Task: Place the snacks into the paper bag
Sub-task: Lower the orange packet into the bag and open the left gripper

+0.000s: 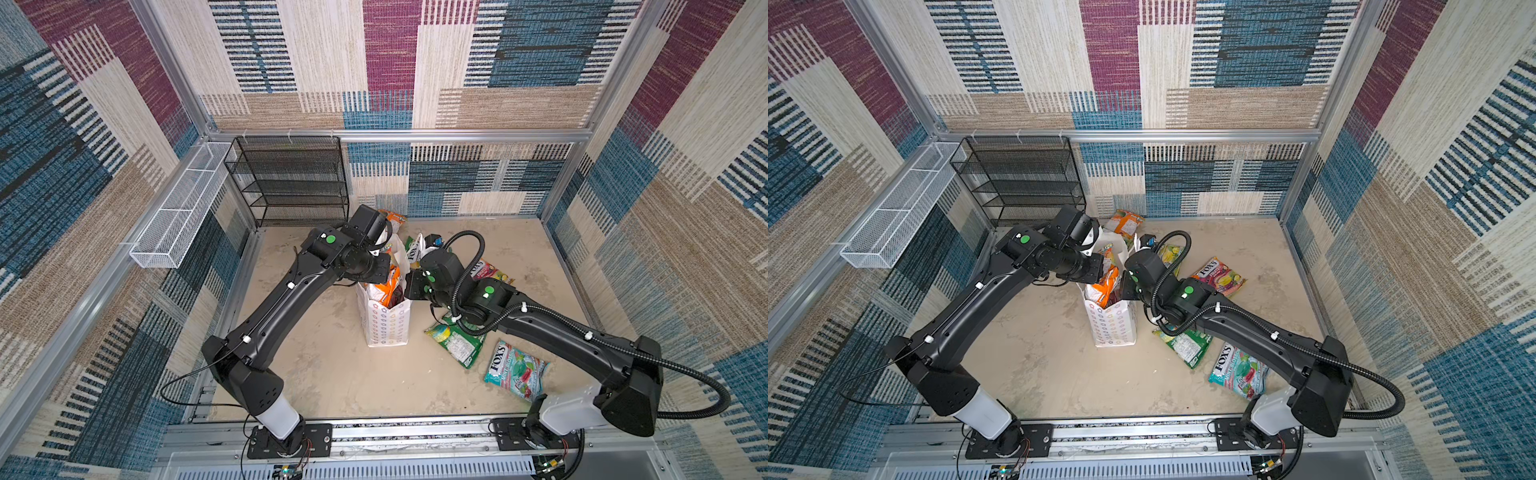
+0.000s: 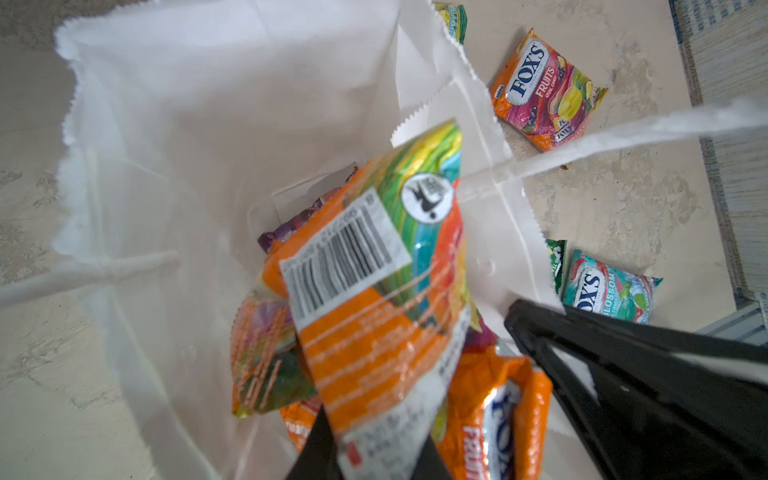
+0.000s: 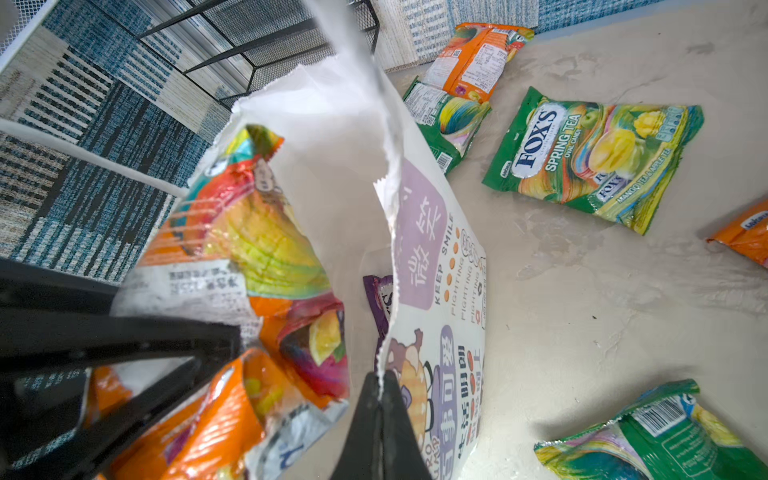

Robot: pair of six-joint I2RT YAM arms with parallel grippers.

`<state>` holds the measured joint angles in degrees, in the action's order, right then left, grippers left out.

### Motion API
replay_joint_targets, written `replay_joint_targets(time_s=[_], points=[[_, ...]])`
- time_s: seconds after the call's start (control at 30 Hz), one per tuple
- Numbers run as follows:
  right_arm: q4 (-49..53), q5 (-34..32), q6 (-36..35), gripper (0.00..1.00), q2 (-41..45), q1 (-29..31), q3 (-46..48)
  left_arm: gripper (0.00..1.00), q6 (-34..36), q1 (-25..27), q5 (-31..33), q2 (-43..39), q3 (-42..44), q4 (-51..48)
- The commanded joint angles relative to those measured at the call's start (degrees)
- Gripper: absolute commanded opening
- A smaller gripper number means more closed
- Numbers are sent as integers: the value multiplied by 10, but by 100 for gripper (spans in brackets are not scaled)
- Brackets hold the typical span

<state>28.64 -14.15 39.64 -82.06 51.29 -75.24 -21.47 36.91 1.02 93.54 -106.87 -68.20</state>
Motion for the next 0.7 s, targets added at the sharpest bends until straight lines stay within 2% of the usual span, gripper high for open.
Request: replay_joint_targets(time_s=[0.0, 0.67], points=[[-14, -10, 0, 0, 1, 0, 3, 10, 13, 4, -8, 4, 2, 12], [-16, -18, 1, 0, 6, 0, 13, 10, 20, 45, 22, 32, -49, -56]])
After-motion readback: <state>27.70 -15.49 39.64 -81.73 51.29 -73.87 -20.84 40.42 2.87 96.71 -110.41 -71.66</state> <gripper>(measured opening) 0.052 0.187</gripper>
